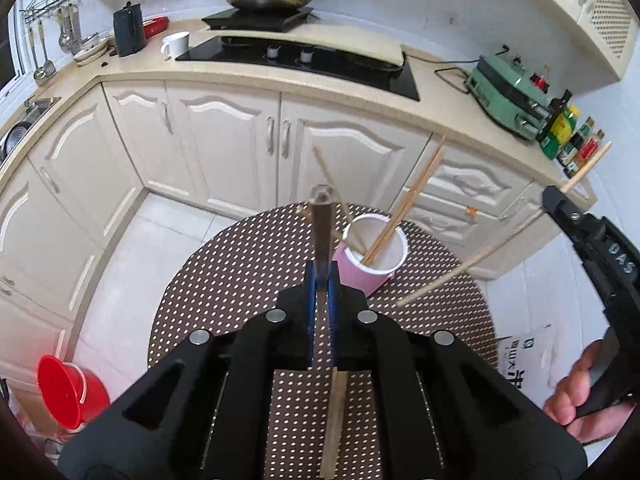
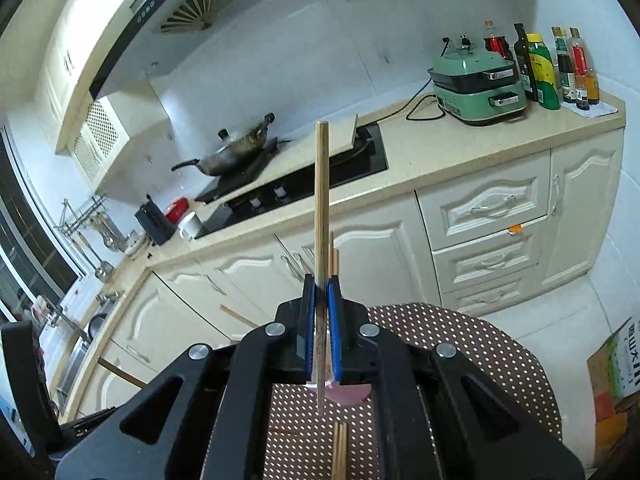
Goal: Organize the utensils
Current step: 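Lift both held chopsticks upright and carry them over the pink cup, then lower both held chopsticks down into the pink cup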
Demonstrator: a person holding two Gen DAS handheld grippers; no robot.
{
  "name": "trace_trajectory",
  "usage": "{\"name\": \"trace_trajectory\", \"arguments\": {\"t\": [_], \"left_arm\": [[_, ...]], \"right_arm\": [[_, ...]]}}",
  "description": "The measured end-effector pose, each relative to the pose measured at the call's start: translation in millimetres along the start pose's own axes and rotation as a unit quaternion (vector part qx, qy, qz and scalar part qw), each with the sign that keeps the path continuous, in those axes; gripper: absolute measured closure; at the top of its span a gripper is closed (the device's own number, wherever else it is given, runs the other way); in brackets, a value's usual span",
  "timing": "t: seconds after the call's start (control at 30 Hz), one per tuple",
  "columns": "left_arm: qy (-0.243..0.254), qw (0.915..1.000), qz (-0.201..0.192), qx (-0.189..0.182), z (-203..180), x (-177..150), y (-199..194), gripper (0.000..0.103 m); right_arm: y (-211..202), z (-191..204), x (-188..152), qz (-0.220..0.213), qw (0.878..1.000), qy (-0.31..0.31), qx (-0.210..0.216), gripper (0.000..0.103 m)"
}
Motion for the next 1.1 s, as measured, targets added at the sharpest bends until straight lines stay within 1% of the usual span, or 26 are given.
{"name": "trace_trajectory", "arguments": {"t": [0.17, 0.27, 0.37, 0.47, 0.63, 0.77, 0.93, 1.03, 1.1], "left_arm": [[0.002, 0.9997, -0.022, -0.011, -12.1, 22.5, -7.5, 0.097], [0.007, 0.9992, -0.038, -0.010, -18.3, 35.6, -9.4, 0.097], [-0.003, 0.9991, -0.040, -0.015, -23.0, 45.9, -6.1, 0.097], [0.000, 0.9987, -0.049, -0.012, -27.0, 55.0, -4.2, 0.097], [0.000, 0.9987, -0.049, -0.015, -34.7, 62.2, 6.1, 0.097], [0.008, 0.9985, -0.052, -0.009, -38.1, 69.5, 15.0, 0.097], [0.000, 0.9985, -0.050, -0.020, -42.1, 78.2, 24.3, 0.097], [0.009, 0.9984, -0.054, -0.016, -43.5, 81.9, 29.7, 0.097], [0.011, 0.9987, -0.049, -0.013, -43.8, 80.4, 36.1, 0.097]], "right_arm": [[7.2, 6.9, 11.3, -0.011, 1.000, -0.008, 0.002, 0.098], [12.2, 7.8, 15.8, -0.016, 1.000, -0.007, 0.001, 0.098], [17.5, 7.6, 18.3, -0.019, 1.000, -0.007, 0.001, 0.098], [23.5, 5.2, 18.5, -0.019, 1.000, -0.011, -0.004, 0.098], [36.6, -0.2, 12.8, -0.010, 1.000, -0.011, -0.011, 0.098], [49.5, -4.4, 4.9, 0.002, 1.000, -0.016, -0.019, 0.098], [61.1, -9.4, -4.7, 0.015, 1.000, -0.012, -0.022, 0.098], [67.5, -9.3, -8.9, 0.023, 0.999, -0.014, -0.022, 0.098], [73.2, -10.5, -12.9, 0.029, 0.999, -0.014, -0.023, 0.098]]}}
Point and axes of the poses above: each gripper's, at about its wrist camera, not at the fingertips, and y roughly the way its jaws point, z to its left, x to its top, the point moved 10 cm from there along y, roughly the way its jaws point, and after that the axes turned 14 degrees about -z, right-handed, at the moved point
